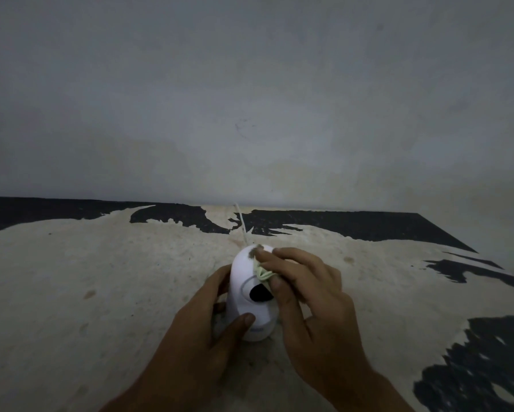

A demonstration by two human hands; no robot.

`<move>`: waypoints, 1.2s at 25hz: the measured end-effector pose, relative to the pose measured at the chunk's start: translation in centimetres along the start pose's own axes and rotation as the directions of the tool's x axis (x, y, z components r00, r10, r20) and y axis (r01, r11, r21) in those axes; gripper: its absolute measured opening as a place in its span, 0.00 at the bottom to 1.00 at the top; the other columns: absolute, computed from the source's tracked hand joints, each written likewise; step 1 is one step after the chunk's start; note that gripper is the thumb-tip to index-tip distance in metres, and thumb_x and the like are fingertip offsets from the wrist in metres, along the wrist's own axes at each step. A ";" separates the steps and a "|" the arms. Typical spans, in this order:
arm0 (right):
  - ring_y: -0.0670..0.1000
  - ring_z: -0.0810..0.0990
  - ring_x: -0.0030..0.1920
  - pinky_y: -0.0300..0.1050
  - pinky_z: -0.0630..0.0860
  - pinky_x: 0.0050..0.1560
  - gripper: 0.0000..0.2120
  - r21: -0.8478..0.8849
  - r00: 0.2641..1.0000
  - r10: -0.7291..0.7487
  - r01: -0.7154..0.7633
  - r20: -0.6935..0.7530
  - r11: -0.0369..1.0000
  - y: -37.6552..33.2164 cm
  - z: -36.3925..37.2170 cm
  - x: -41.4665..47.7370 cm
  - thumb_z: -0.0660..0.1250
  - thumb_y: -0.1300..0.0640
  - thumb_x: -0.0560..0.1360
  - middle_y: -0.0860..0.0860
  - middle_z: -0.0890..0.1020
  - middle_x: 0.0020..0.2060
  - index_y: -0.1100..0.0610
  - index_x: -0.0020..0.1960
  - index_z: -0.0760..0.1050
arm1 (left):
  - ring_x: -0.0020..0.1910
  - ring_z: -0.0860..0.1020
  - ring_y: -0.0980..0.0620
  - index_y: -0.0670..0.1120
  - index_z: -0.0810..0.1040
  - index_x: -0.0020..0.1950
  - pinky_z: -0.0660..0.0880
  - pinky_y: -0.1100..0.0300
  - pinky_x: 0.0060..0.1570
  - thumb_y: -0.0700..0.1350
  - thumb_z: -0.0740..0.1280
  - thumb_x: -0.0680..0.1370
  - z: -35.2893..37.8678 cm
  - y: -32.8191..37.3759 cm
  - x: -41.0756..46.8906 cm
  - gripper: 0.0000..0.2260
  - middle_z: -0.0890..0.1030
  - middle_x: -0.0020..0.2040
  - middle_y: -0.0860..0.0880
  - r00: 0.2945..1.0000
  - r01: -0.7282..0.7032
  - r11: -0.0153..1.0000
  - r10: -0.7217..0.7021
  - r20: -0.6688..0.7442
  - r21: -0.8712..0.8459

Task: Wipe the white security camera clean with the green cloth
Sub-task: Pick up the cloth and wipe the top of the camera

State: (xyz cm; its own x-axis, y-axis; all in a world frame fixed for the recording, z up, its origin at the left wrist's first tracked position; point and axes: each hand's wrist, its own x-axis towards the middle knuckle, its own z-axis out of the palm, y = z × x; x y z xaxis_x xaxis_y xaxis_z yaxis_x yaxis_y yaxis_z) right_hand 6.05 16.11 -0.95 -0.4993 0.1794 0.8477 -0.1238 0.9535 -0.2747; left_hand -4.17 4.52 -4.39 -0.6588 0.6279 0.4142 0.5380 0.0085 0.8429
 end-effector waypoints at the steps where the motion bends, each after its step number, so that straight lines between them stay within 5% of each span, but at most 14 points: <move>1: 0.43 0.75 0.60 0.51 0.73 0.56 0.13 0.010 0.999 -0.041 0.041 0.000 0.999 0.0 -0.3 -0.1 0.61 0.55 0.77 0.43 0.78 0.56 0.56 0.58 0.79 | 0.48 0.70 0.75 0.71 0.57 0.55 0.67 0.83 0.42 0.65 0.65 0.63 0.0 0.1 0.0 0.25 0.65 0.53 0.74 1.000 -0.010 1.000 0.010 0.004 -0.002; 7: 0.46 0.78 0.54 0.54 0.77 0.49 0.12 0.023 0.986 0.137 -0.135 -0.091 0.991 1.8 -0.9 -0.7 0.62 0.53 0.76 0.47 0.81 0.51 0.50 0.59 0.77 | 0.52 0.66 0.79 0.70 0.56 0.58 0.65 0.84 0.46 0.59 0.66 0.68 -0.2 -0.2 -0.1 0.25 0.64 0.56 0.74 0.998 -0.048 0.998 0.047 0.048 0.027; 12: 0.43 0.76 0.54 0.48 0.78 0.44 0.14 0.017 1.000 -0.027 0.027 0.011 0.999 1.0 -1.0 -0.8 0.63 0.55 0.76 0.46 0.79 0.54 0.56 0.59 0.79 | 0.50 0.67 0.81 0.72 0.56 0.55 0.65 0.85 0.43 0.58 0.68 0.66 0.0 -0.3 0.1 0.25 0.68 0.49 0.80 1.000 -0.019 1.000 0.019 0.019 0.009; 15: 0.47 0.79 0.53 0.50 0.78 0.44 0.13 -0.009 1.000 0.027 -0.027 -0.010 1.000 1.8 -1.5 -0.6 0.64 0.56 0.76 0.49 0.81 0.53 0.53 0.60 0.77 | 0.53 0.67 0.79 0.72 0.57 0.57 0.65 0.85 0.46 0.58 0.67 0.67 -0.2 -0.1 0.0 0.25 0.64 0.50 0.86 0.998 -0.026 1.000 0.026 0.057 0.009; 20: 0.49 0.78 0.57 0.48 0.78 0.47 0.12 0.045 0.992 -0.107 0.104 0.073 0.994 1.0 -1.2 -0.7 0.65 0.58 0.76 0.48 0.81 0.57 0.57 0.58 0.80 | 0.43 0.71 0.75 0.70 0.56 0.54 0.68 0.82 0.39 0.63 0.70 0.62 0.1 -0.1 0.2 0.28 0.68 0.46 0.75 0.999 0.028 1.000 -0.028 -0.042 0.012; 25: 0.52 0.79 0.56 0.40 0.76 0.56 0.11 -0.012 1.000 -0.026 0.026 0.004 1.000 2.4 -1.4 -0.9 0.67 0.59 0.74 0.51 0.81 0.57 0.59 0.56 0.81 | 0.50 0.70 0.71 0.70 0.56 0.56 0.68 0.82 0.42 0.57 0.66 0.66 -0.3 0.3 0.0 0.25 0.65 0.54 0.74 0.999 -0.007 1.000 0.006 0.041 0.014; 30: 0.50 0.79 0.48 0.41 0.77 0.43 0.11 -0.002 0.997 -0.027 0.027 0.073 1.000 2.0 -1.2 -1.2 0.66 0.58 0.76 0.57 0.79 0.51 0.58 0.57 0.81 | 0.53 0.72 0.71 0.72 0.57 0.55 0.69 0.80 0.44 0.60 0.67 0.67 -0.2 0.2 -0.1 0.24 0.66 0.55 0.74 0.999 -0.007 1.000 0.006 0.038 0.005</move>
State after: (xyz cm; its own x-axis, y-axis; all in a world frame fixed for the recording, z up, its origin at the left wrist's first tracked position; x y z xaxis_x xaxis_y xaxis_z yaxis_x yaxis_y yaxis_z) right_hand 7.42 18.06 -1.95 -0.5567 0.1356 0.8196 -0.1353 0.9586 -0.2505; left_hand -4.16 4.32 -4.22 -0.6346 0.6575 0.4062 0.5451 0.0083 0.8383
